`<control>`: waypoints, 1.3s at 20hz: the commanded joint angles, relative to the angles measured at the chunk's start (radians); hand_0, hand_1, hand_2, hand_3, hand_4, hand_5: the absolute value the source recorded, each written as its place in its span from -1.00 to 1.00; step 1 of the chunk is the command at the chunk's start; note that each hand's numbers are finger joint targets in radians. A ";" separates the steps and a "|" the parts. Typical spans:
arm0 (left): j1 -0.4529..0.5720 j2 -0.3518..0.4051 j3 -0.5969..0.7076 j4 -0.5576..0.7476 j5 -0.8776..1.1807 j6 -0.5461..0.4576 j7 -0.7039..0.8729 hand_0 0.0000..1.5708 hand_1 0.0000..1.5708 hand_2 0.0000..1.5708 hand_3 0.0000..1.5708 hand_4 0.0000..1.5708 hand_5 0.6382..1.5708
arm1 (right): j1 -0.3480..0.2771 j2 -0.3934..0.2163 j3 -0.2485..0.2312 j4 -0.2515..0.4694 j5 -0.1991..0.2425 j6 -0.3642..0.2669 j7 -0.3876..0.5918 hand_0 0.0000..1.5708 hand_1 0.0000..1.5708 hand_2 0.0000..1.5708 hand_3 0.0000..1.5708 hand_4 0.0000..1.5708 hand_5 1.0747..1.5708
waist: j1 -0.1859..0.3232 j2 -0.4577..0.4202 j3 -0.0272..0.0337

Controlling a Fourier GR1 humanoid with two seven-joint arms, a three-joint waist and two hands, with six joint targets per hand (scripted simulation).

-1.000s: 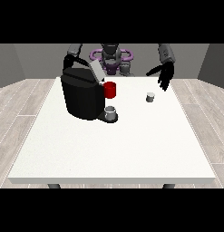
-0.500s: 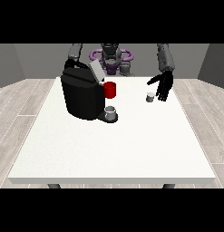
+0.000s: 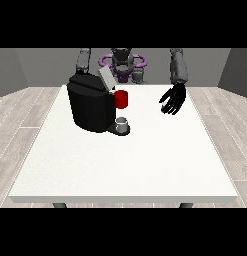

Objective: Insert the coffee pod into the coffee machine and close the lid

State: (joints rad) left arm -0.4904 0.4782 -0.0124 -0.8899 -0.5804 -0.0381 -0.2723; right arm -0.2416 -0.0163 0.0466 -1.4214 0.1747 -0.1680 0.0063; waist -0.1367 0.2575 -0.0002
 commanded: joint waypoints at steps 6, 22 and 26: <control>-0.008 -0.017 -0.105 0.098 -0.189 0.052 0.018 0.05 0.05 0.27 0.09 -0.57 1.00 | -0.004 -0.017 -0.019 0.053 -0.032 0.051 -0.015 -1.00 -1.00 -1.00 -1.00 -1.00 1.00 | -0.015 -0.038 0.0005; -0.087 -0.052 -0.092 0.221 -0.266 -0.020 -0.058 0.63 0.63 0.67 0.58 -0.37 1.00 | 0.056 -0.022 -0.020 0.167 0.025 -0.026 -0.009 -1.00 -1.00 -1.00 -1.00 -1.00 1.00 | 0.018 -0.140 0.0002; -0.160 -0.041 -0.013 0.215 -0.158 -0.117 -0.133 0.85 0.85 0.83 0.73 -0.34 1.00 | 0.044 -0.030 -0.026 0.177 0.030 -0.028 -0.029 -1.00 -1.00 -1.00 -1.00 -1.00 1.00 | 0.011 -0.136 0.0001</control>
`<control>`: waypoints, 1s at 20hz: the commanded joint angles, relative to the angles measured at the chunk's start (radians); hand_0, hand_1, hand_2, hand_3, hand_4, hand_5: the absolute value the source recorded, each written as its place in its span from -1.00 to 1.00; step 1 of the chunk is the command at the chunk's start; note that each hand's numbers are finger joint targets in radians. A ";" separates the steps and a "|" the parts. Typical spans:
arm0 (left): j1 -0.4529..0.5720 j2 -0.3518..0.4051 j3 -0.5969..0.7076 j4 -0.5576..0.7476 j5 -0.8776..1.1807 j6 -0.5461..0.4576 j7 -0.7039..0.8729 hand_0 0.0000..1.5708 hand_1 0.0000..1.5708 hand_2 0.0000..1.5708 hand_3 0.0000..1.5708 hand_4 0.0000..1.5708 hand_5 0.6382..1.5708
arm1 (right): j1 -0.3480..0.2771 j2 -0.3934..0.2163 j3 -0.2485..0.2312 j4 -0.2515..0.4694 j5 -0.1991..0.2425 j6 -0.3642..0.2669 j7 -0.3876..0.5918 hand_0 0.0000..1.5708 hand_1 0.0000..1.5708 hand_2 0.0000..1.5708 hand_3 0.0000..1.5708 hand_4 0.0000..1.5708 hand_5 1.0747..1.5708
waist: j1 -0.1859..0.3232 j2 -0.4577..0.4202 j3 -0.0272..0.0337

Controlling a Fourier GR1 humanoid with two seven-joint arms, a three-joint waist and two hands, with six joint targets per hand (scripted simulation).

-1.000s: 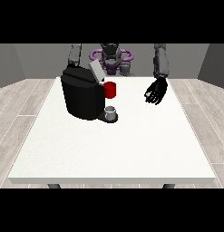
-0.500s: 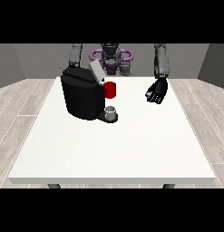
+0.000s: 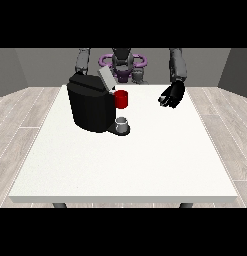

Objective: Insert the coffee pod into the coffee machine and close the lid

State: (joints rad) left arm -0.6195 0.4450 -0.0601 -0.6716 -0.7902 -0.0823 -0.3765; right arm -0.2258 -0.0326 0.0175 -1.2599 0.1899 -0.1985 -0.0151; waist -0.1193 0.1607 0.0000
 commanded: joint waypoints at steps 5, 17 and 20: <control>-0.105 -0.006 0.028 -0.022 0.028 -0.174 0.041 0.79 0.79 0.78 0.68 -0.36 1.00 | -0.022 0.008 -0.004 0.070 0.024 -0.020 0.027 -1.00 -1.00 -1.00 -1.00 -1.00 1.00 | 0.006 -0.067 0.0001; -0.259 -0.147 0.014 -0.112 0.020 -0.298 0.253 0.79 0.79 0.78 0.71 -0.24 1.00 | -0.101 0.000 -0.049 0.108 -0.023 0.013 0.017 -1.00 -1.00 -1.00 -1.00 -1.00 1.00 | -0.001 -0.121 0.0003; -0.309 -0.115 0.060 -0.110 0.043 -0.313 0.239 0.80 0.80 0.81 0.75 -0.32 1.00 | -0.022 0.030 0.005 0.094 -0.022 0.014 -0.074 -1.00 -1.00 -1.00 -1.00 -1.00 1.00 | -0.044 -0.101 0.0002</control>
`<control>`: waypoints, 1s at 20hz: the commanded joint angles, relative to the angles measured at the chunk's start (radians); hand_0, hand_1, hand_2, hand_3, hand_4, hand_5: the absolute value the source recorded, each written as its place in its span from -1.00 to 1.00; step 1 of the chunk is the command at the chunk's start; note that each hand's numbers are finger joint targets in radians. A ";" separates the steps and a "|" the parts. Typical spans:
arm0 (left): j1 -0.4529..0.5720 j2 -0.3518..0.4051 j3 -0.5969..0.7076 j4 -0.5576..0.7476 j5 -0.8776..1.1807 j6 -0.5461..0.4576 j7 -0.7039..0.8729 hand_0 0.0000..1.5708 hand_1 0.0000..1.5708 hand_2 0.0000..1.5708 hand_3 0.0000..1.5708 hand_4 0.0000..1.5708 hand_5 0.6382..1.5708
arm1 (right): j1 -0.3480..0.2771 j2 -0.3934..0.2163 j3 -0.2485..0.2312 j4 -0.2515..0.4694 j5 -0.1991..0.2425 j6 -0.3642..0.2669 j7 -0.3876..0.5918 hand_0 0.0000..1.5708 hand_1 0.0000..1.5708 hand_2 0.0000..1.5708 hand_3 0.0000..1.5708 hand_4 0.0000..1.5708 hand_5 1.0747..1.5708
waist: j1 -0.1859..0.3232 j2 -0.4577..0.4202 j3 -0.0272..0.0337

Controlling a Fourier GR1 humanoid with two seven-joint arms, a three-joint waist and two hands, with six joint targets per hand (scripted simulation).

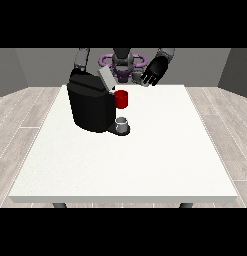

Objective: Insert the coffee pod into the coffee machine and close the lid

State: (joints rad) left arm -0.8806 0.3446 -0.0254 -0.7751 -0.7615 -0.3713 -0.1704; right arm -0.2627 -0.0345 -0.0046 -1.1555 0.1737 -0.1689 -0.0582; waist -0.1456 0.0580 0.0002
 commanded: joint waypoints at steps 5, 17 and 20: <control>-0.195 -0.024 0.093 -0.002 0.054 -0.058 0.150 0.57 0.57 0.61 0.61 -0.36 1.00 | -0.060 -0.017 -0.020 0.001 -0.008 0.008 -0.047 -1.00 -1.00 -1.00 -1.00 -1.00 1.00 | -0.053 0.043 0.0003; -0.310 0.126 0.169 0.104 0.049 -0.052 0.098 0.56 0.56 0.63 0.57 -0.39 1.00 | -0.155 0.020 0.031 -0.164 0.028 -0.031 0.102 -1.00 -1.00 -1.00 -1.00 -0.77 1.00 | -0.174 0.168 -0.0005; -0.357 0.118 0.175 0.100 0.064 -0.101 0.145 0.64 0.64 0.68 0.61 -0.39 1.00 | -0.123 0.011 -0.008 -0.106 0.000 -0.026 0.026 -1.00 -1.00 -1.00 -1.00 -1.00 1.00 | -0.156 0.172 0.0002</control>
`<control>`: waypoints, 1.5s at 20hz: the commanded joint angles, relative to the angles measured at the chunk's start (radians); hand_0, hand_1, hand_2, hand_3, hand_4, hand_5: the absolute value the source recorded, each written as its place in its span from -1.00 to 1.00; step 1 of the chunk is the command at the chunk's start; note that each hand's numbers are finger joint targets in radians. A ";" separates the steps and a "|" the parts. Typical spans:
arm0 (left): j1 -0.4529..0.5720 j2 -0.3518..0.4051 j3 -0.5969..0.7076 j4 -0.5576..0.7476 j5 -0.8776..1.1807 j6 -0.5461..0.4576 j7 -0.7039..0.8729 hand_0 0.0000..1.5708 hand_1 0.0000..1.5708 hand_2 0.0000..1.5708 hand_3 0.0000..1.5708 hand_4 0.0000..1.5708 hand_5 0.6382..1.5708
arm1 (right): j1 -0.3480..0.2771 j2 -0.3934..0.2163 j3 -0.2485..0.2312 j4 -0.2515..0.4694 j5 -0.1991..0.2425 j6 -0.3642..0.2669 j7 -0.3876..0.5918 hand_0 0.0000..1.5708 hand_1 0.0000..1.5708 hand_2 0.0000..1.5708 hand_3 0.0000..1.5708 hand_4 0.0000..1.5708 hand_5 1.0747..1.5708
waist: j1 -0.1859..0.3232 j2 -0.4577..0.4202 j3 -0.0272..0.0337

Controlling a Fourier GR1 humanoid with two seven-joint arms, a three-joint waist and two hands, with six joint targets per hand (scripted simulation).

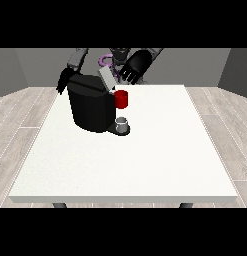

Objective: Insert the coffee pod into the coffee machine and close the lid

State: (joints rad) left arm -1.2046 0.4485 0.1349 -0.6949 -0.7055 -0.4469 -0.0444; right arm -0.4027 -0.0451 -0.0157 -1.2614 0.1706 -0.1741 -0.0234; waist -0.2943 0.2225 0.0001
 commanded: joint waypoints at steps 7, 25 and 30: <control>0.017 -0.044 -0.031 0.024 -0.020 -0.003 -0.026 0.50 0.50 0.58 0.55 -0.41 1.00 | -0.008 -0.012 -0.024 -0.003 -0.009 -0.003 0.034 -1.00 -1.00 -1.00 -1.00 -1.00 1.00 | 0.013 0.004 0.0001; -0.061 0.015 -0.003 0.067 -0.039 0.020 -0.051 0.55 0.55 0.60 0.53 -0.47 1.00 | -0.048 -0.031 -0.032 -0.019 -0.004 -0.005 0.034 -1.00 -1.00 -1.00 -1.00 -1.00 1.00 | -0.026 0.084 0.0001; -0.061 -0.015 -0.017 0.039 -0.048 0.036 -0.041 0.54 0.54 0.58 0.54 -0.55 1.00 | -0.026 -0.043 -0.053 0.023 -0.024 0.015 -0.007 -1.00 -1.00 -1.00 -1.00 -1.00 1.00 | 0.002 0.060 0.0004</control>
State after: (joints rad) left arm -1.2553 0.4398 0.1276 -0.6473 -0.7465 -0.4040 -0.0902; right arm -0.4504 -0.0839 -0.0612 -1.2625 0.1526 -0.1664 -0.0035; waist -0.3062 0.3001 0.0007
